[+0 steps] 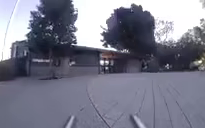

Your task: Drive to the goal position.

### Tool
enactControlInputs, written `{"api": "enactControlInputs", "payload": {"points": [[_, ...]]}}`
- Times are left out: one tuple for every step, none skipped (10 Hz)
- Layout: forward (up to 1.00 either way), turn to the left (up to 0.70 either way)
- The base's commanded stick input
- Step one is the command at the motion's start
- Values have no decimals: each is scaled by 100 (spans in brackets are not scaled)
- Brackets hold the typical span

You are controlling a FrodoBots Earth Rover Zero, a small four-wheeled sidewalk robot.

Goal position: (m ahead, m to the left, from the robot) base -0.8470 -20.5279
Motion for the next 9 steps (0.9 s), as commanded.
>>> {"api": "enactControlInputs", "payload": {"points": [[100, -27], [100, -27], [100, -27], [100, -27], [100, -27], [100, -27], [100, -27], [100, 0], [100, 0]]}}
